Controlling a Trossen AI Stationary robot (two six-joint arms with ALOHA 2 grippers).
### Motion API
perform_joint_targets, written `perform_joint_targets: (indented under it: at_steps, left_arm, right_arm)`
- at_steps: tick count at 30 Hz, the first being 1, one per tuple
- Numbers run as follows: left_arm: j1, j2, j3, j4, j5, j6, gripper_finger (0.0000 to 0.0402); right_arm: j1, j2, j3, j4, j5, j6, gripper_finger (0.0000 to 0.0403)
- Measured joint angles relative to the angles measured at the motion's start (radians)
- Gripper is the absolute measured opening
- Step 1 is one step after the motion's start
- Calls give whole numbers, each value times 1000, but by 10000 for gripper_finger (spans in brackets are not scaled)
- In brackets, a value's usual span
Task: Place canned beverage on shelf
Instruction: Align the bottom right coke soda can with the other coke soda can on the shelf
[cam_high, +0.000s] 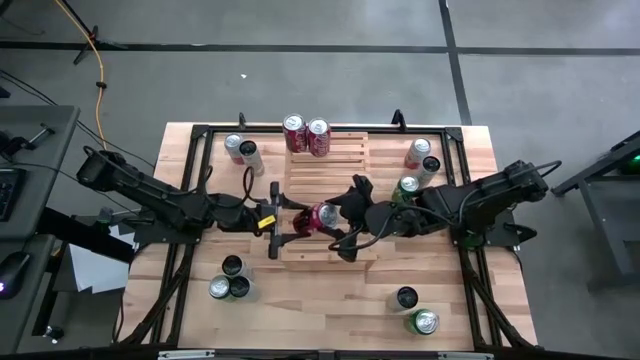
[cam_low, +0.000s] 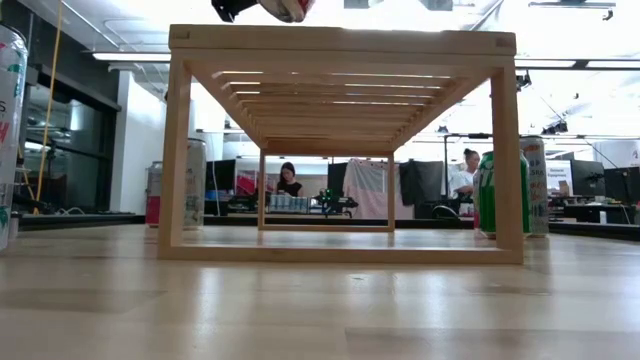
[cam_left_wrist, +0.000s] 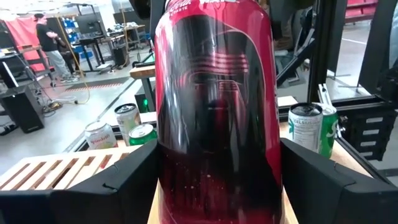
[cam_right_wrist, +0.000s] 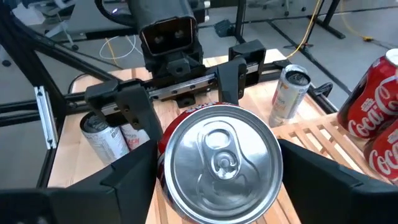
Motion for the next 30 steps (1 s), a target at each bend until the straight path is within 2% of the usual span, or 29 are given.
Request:
perform_joint_targets:
  at_steps: [6,18,24,27,30]
  left_arm:
    - [3,-5,3,6,-64,3,271]
    - [3,-64,3,-71,-203,10,271]
    - [2,-95,2,-127,-261,26,271]
    - [2,-107,-13,-104,-239,30,271]
    - [10,-112,-49,-36,-193,54,271]
  right_arm:
    - [-3,1,0,13,48,10,321]
    - [2,-29,1,-53,149,-24,326]
    - [7,-46,2,-255,217,79,327]
    - [10,-46,2,-400,259,183,328]
    - [26,-48,-44,-463,335,266,328]
